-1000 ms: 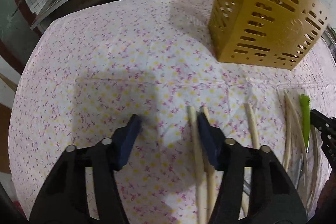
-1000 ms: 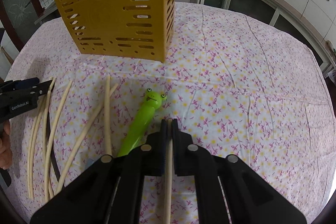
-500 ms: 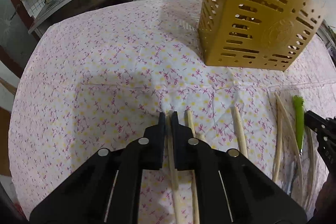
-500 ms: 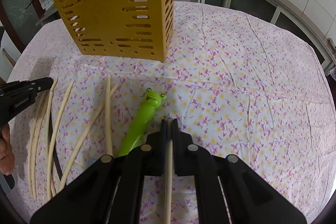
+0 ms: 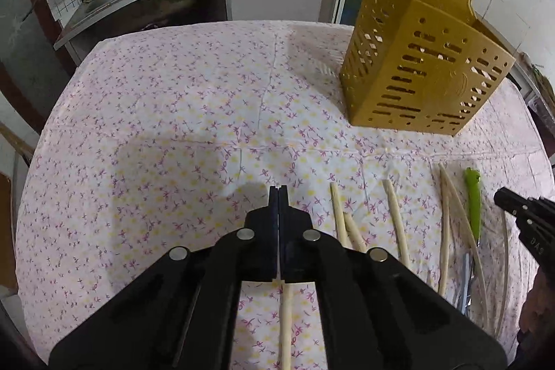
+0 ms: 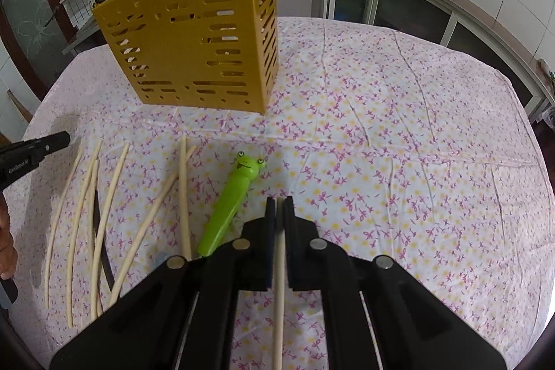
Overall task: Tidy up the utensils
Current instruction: 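Close the left tool on another chopstick while the right tool holds its chopstick, then lift both chopsticks and carry them toward the yellow slotted holder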
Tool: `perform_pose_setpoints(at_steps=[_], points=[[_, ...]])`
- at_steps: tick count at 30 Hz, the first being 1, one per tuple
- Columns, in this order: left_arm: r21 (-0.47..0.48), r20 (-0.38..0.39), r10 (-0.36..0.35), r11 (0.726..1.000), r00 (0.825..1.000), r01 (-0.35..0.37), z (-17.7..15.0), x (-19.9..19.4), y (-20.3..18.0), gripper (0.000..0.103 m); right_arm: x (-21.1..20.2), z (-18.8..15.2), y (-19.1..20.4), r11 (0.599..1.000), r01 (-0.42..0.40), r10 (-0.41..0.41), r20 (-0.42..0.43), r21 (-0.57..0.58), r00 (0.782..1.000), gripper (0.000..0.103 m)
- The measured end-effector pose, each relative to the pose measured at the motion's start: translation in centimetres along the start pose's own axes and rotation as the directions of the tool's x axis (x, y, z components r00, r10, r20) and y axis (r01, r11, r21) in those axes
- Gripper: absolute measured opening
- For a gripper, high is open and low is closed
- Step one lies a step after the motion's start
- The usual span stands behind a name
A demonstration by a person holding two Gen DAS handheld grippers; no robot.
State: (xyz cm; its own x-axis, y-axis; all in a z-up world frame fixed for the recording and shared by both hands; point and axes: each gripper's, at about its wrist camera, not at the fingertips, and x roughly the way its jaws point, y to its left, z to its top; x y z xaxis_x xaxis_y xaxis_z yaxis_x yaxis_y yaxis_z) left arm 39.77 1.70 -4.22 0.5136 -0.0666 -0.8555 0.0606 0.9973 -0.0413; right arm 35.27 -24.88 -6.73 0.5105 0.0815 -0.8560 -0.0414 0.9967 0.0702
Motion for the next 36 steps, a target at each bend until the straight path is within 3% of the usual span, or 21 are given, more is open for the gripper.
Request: perform_pose_setpoints(at_steps=[7,8,10,12,17,21,23,25,26,36], points=[[0.020,-0.028,0.007,1.000,1.000,-0.006,0.1,1.5,-0.7,0.000,0.3,0.0,0.0,1.000,0.002,-0.002,-0.014,-0.002,1.000,0.005],[0.021,-0.033,0.018,1.000,0.999,-0.017,0.0,1.8,-0.7,0.004,0.4,0.0,-0.1,1.000,0.001,-0.001,-0.016,-0.002,1.000,0.005],[0.022,-0.038,0.041,0.999,0.998,-0.041,-0.1,2.3,-0.6,0.026,0.5,-0.1,-0.1,1.000,0.000,0.000,-0.021,-0.002,1.000,0.005],[0.019,-0.039,0.045,0.999,0.998,-0.044,-0.1,2.7,-0.4,0.037,0.7,-0.1,-0.1,1.000,0.001,-0.001,-0.026,-0.002,1.000,0.005],[0.040,-0.047,0.053,0.998,0.997,-0.051,-0.3,3.6,-0.4,0.041,1.6,-0.1,-0.3,1.000,0.006,-0.006,-0.047,0.005,0.999,0.005],[0.053,-0.045,0.064,0.997,0.997,-0.062,-0.3,3.8,-0.5,0.039,1.9,-0.2,-0.5,1.000,0.001,0.000,-0.055,0.010,0.998,0.005],[0.055,-0.041,0.068,0.996,0.997,-0.066,-0.3,3.9,-0.7,0.029,1.9,-0.2,-0.5,1.000,0.002,-0.001,-0.054,0.010,0.999,0.006],[0.061,-0.036,0.069,0.996,0.997,-0.067,-0.4,3.7,-0.9,0.006,1.9,-0.3,-0.5,1.000,0.002,-0.002,-0.054,0.010,0.999,0.006],[0.064,-0.034,0.074,0.995,0.997,-0.072,-0.6,3.5,-1.3,0.004,2.0,-0.3,-0.4,1.000,0.003,-0.003,-0.054,0.009,0.999,0.006],[0.049,-0.009,0.029,0.998,1.000,-0.028,-0.3,1.6,-1.1,0.003,1.7,-0.2,-0.7,1.000,-0.016,0.017,-0.056,0.017,0.998,0.005]])
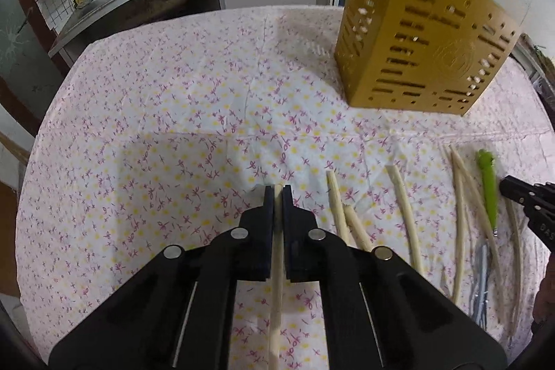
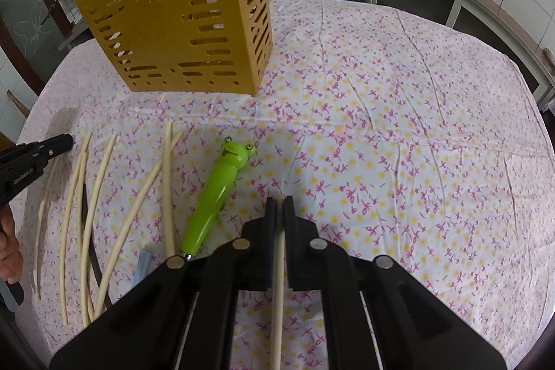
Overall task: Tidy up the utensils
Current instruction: 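Lift both chopsticks and carry them toward the yellow slotted holder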
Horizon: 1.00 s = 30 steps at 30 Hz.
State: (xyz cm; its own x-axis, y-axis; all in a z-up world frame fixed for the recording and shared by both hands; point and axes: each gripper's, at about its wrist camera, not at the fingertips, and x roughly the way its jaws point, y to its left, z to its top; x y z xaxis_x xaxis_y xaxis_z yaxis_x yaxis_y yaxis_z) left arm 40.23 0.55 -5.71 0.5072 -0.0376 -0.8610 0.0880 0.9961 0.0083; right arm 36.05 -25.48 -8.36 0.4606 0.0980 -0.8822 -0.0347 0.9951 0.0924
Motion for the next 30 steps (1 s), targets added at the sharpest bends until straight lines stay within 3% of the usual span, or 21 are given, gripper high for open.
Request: perform_pose_setpoints(at_steps=[20,30], points=[[-0.034,0.128,-0.078,0.996,0.989,0.083,1.5,-6.6,0.1,0.003,-8.1,1.6,-0.1,1.000,-0.031,0.029,0.182,0.006,0.983,0.005],[-0.025,0.188,-0.076,0.996,0.979,0.082,1.4,-9.5,-0.2,0.003,-11.8,1.2,0.2,0.999,-0.038,0.038,0.253,-0.004,0.967,0.005]])
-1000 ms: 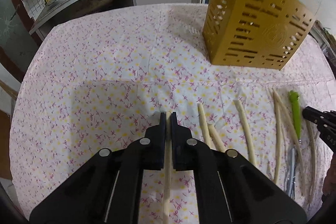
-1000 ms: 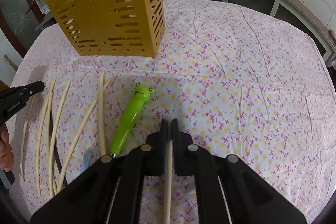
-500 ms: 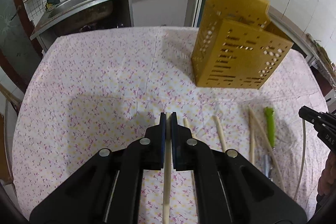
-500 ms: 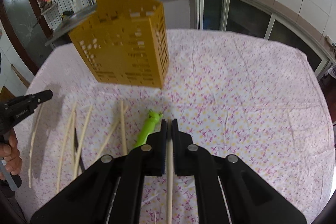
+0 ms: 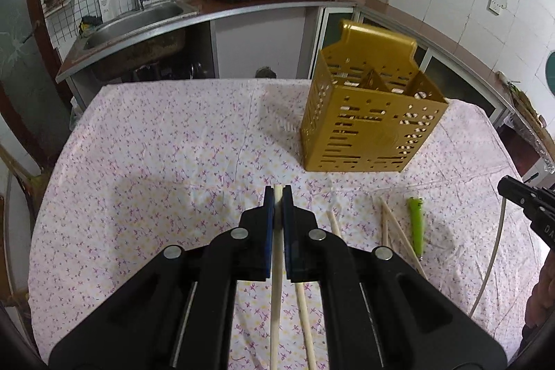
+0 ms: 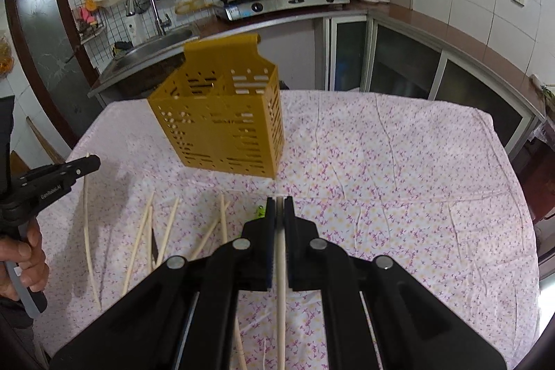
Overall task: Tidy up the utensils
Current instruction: 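Lift both chopsticks and carry them toward the yellow slotted holder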
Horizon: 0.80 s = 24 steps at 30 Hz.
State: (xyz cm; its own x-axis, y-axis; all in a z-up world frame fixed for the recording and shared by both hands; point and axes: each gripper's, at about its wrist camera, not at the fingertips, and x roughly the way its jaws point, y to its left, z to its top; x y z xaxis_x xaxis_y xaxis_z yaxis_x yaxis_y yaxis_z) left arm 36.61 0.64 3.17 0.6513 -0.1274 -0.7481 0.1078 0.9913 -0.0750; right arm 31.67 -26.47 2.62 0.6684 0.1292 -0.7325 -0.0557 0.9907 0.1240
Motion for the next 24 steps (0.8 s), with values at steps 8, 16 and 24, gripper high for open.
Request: perform_pose_setpoints(at_steps=[8,16,24], points=[[0.026,0.096,0.010,1.000,0.995,-0.013,0.8,-4.2,-1.0,0.003,-4.2,0.9,0.7,1.000,0.009,-0.007,0.092,-0.022,0.996,0.005],[0.043,0.196,0.024,0.999,0.980,-0.033,1.6,-7.6,-2.2,0.003,-7.3,1.9,1.0,0.999,0.015,-0.010,0.167,-0.030,0.986,0.005],[0.030,0.256,-0.003,1.000,0.967,-0.005,3.5,-10.2,-2.5,0.003,-9.5,4.1,1.6,0.998,0.025,-0.013,0.227,-0.050,0.974,0.005]])
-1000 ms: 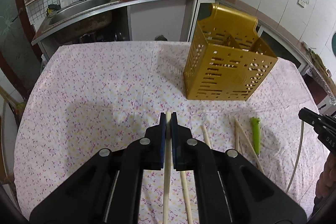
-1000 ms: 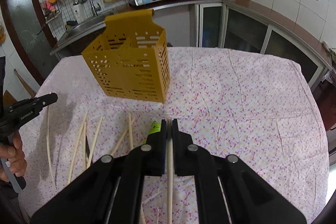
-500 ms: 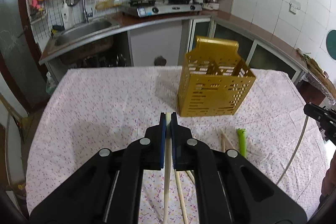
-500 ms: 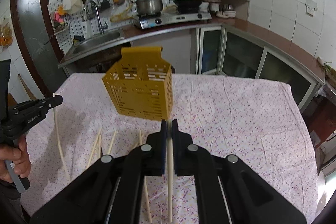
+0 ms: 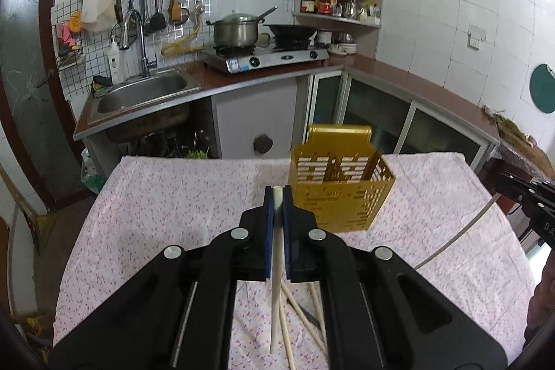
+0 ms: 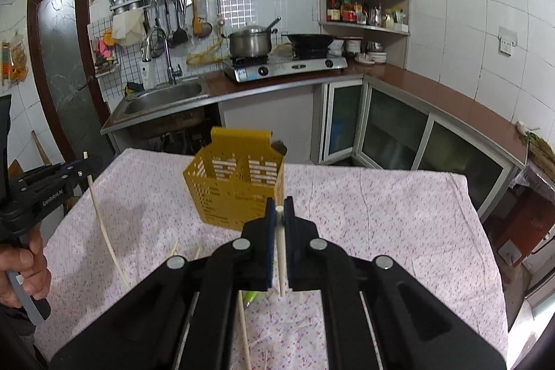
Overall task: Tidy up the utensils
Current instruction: 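Lift both chopsticks and carry them toward the yellow slotted holder, then lower both chopsticks into the holder and open both tools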
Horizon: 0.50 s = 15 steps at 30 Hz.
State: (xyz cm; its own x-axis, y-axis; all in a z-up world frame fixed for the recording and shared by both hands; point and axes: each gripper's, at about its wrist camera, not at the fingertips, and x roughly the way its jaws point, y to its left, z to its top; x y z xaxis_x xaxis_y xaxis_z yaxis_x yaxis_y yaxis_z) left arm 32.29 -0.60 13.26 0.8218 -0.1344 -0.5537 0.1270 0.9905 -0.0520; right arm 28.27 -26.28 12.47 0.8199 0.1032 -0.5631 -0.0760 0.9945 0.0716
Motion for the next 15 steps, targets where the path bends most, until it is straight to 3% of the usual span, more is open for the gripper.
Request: perform_pose_setpoints(at_steps=[10,15], points=[[0.018,0.082,-0.009,1.000,0.997,0.008,5.9,-0.1,-1.0,0.003,-1.0,5.0,0.8,0.999,0.014,-0.011,0.088,-0.035,0.996,0.005],[0.012,0.133,-0.051,0.999,0.990,0.050,9.3,0.8,-1.4,0.003,-0.2,7.7,1.5,0.999,0.001,0.004,0.105,-0.052,0.994,0.005]])
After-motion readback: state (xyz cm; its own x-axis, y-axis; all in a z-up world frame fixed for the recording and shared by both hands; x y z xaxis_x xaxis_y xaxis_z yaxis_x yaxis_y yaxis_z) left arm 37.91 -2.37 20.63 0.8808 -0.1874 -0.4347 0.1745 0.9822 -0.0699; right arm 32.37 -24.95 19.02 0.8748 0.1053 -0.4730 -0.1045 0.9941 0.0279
